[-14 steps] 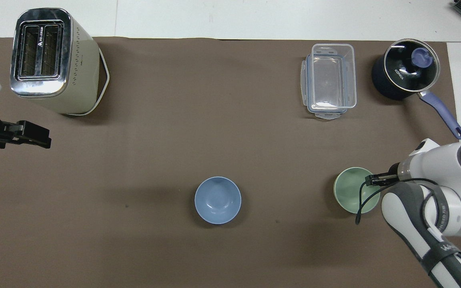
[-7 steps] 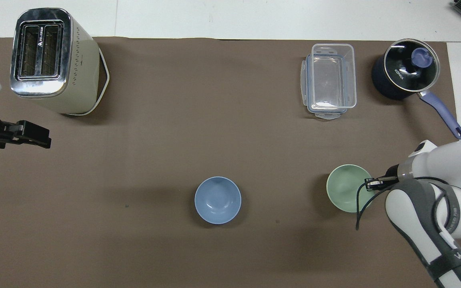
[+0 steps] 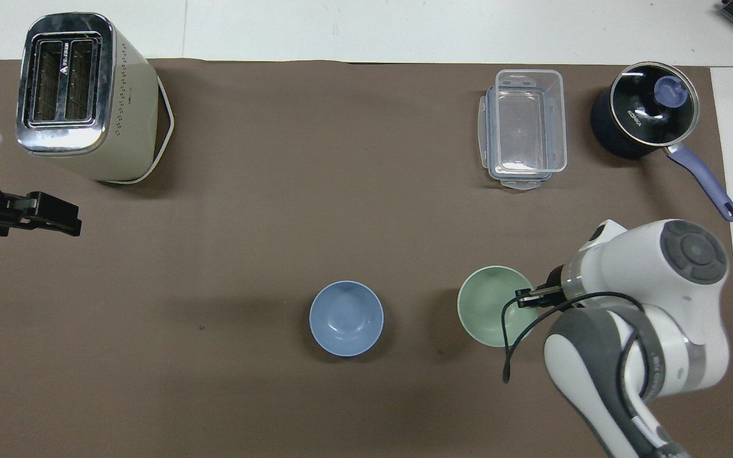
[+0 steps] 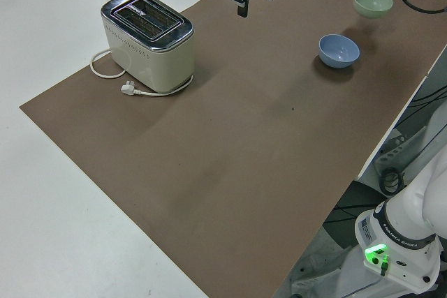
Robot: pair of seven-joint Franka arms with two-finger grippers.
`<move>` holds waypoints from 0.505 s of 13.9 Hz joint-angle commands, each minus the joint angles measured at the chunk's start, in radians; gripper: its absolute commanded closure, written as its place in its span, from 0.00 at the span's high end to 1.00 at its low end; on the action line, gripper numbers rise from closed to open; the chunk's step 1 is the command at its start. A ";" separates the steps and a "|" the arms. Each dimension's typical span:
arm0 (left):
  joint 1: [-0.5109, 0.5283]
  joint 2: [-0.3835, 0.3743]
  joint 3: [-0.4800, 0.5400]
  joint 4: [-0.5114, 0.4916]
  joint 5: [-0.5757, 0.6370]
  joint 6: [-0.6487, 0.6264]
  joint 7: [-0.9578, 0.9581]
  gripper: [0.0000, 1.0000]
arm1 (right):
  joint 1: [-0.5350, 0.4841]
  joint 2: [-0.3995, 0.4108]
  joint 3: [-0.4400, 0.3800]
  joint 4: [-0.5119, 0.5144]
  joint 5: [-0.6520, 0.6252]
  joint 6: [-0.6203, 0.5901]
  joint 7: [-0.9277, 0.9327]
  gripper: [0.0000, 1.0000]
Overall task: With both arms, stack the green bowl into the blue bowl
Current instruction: 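Slide the green bowl with the right gripper toward the blue bowl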
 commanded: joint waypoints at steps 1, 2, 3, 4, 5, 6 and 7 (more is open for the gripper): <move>0.011 0.010 -0.009 0.025 0.016 -0.023 -0.005 1.00 | 0.080 0.001 0.003 0.030 0.021 0.041 0.111 0.00; 0.011 0.010 -0.009 0.025 0.016 -0.023 -0.005 1.00 | 0.109 0.002 0.003 0.033 0.034 0.060 0.130 0.00; 0.011 0.010 -0.009 0.025 0.016 -0.023 -0.003 1.00 | 0.131 0.002 0.003 0.038 0.068 0.066 0.142 0.00; 0.011 0.010 -0.009 0.025 0.016 -0.023 -0.005 1.00 | 0.146 0.004 0.003 0.044 0.100 0.068 0.145 0.00; 0.011 0.010 -0.009 0.025 0.016 -0.023 -0.005 1.00 | 0.169 0.004 0.003 0.053 0.117 0.072 0.148 0.00; 0.011 0.010 -0.009 0.025 0.016 -0.023 -0.005 1.00 | 0.189 0.010 0.003 0.064 0.136 0.075 0.165 0.00; 0.011 0.010 -0.009 0.025 0.016 -0.023 -0.005 1.00 | 0.215 0.030 0.003 0.079 0.142 0.078 0.194 0.00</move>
